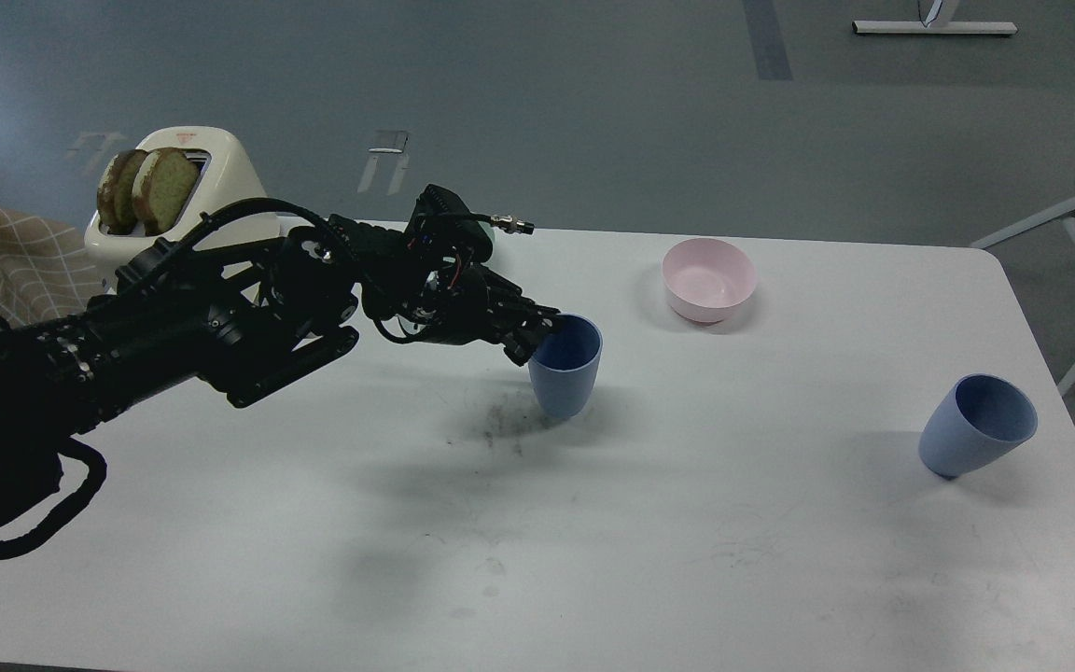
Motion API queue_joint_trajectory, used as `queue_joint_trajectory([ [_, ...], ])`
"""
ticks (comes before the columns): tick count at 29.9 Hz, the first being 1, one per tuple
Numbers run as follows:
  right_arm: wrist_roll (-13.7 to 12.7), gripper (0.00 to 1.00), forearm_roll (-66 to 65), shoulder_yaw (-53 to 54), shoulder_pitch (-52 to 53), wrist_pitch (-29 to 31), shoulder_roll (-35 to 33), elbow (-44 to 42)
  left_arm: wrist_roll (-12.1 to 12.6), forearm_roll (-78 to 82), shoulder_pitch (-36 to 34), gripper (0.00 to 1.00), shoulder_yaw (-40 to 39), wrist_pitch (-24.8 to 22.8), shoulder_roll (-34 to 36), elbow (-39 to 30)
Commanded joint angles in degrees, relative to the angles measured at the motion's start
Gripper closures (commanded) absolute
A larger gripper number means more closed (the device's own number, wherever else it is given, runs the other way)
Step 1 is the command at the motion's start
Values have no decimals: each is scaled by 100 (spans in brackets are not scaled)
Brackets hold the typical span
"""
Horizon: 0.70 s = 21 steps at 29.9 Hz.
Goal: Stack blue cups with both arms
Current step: 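Carry the blue cup with the left gripper to the table center, then release the cup upright and raise the left arm away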
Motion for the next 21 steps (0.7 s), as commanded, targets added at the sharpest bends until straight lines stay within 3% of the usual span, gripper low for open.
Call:
queue_joint_trajectory([
  [1, -1, 0, -1, -7, -2, 0, -4, 1, 1, -17, 6, 100, -8, 6, 26, 5],
  [5, -9, 0, -1, -7, -11, 0, 4, 19, 1, -35, 6, 97, -8, -3, 27, -4],
  [6, -9, 0, -10, -7, -11, 0, -4, 19, 1, -44, 6, 85, -8, -3, 18, -4],
  [7, -9, 0, -1, -7, -11, 0, -4, 19, 1, -44, 6, 82, -17, -3, 18, -4],
  [9, -9, 0, -10, -15, -20, 0, -4, 19, 1, -79, -3, 66, -35, -3, 9, -4],
  [11, -9, 0, -10, -15, -20, 0, -4, 19, 1, -79, -3, 63, -52, -12, 18, -4],
  [14, -9, 0, -10, -15, -20, 0, -22, 19, 1, -149, -29, 40, -61, -21, 35, -4],
  [18, -9, 0, -10, -15, -20, 0, -66, 27, 1, -404, -56, 33, -105, -21, 35, -4],
  [20, -27, 0, -10, -33, -20, 0, -118, 36, 1, -1199, -134, 14, -384, -3, 44, 5],
  [21, -44, 0, -18, -68, -20, 0, -153, 54, 1, -1482, -161, 11, -517, -12, 53, 5],
])
